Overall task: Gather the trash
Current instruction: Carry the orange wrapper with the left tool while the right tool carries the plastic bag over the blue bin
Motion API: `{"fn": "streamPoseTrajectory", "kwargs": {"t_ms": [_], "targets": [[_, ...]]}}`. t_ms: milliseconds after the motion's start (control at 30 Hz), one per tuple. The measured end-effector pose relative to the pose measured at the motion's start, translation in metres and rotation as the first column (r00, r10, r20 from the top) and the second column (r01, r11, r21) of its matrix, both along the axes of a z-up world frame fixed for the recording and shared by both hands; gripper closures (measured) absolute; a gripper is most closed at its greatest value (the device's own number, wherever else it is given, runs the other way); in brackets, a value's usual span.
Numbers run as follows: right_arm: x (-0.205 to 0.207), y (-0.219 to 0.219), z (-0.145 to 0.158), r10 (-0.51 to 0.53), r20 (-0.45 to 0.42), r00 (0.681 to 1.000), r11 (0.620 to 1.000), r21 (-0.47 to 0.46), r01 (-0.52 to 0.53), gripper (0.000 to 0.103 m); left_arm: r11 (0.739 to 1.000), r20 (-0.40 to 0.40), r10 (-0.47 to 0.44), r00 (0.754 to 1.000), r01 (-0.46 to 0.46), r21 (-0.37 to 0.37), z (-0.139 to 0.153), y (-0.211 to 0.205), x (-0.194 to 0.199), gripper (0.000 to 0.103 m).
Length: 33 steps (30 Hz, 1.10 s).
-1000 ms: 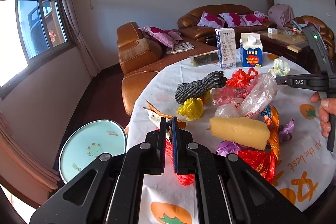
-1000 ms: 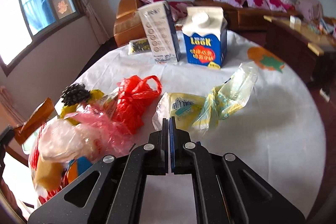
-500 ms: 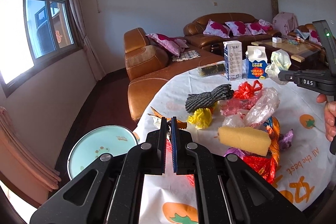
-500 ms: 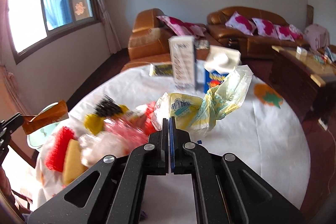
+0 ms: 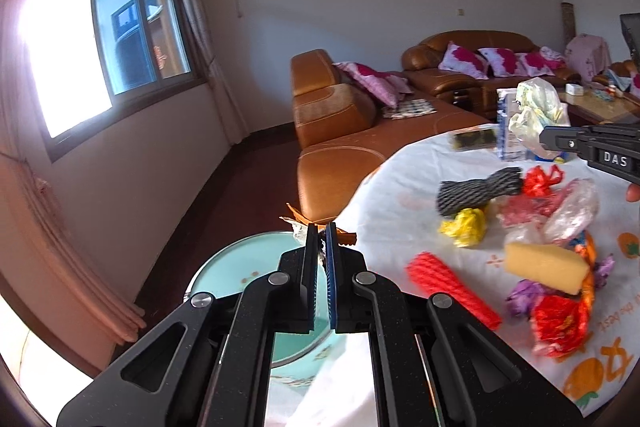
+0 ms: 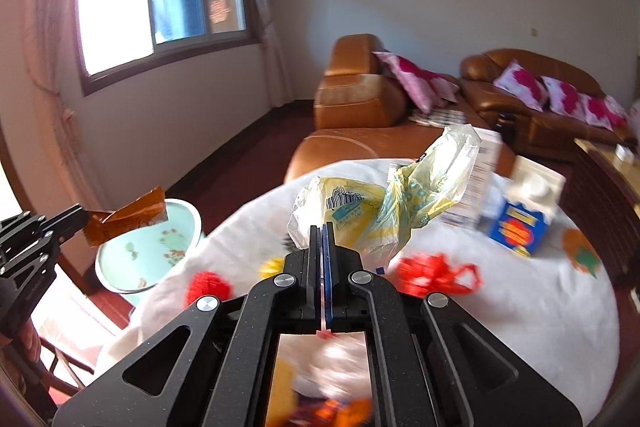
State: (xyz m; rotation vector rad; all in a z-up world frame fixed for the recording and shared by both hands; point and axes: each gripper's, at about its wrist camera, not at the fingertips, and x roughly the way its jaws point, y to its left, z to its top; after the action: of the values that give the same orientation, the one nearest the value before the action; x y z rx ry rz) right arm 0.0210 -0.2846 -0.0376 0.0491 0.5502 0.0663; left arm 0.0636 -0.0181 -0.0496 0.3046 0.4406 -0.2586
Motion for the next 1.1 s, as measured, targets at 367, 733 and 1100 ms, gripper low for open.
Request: {"fn": "streamPoseTrajectory", "kwargs": {"t_ms": [367,733,1100], "targets": [[0.034,0.067,-0.003,0.162,-0.021,0.987,0.987,0.001,-0.162,0.101,0.988,-0.012,0.151,0.988,-0.151,0.02,-0.014,0.047,0.028,0.099],[0.042,0.099,-0.013,0.25,-0.052,0.967,0.968,-0.012,-0.251,0.101,0.981,-0.036,0.194,0.98,-0.194,0.017,-0.023,0.069,0.04,0.099],[0.047,0.083,-0.049,0.225,-0.195,0.955,0.971,-0.035,-0.236,0.095,0.989,-0.071,0.146,0.987,-0.144,0.037,-0.04,0.048,0.037,0.099]]}}
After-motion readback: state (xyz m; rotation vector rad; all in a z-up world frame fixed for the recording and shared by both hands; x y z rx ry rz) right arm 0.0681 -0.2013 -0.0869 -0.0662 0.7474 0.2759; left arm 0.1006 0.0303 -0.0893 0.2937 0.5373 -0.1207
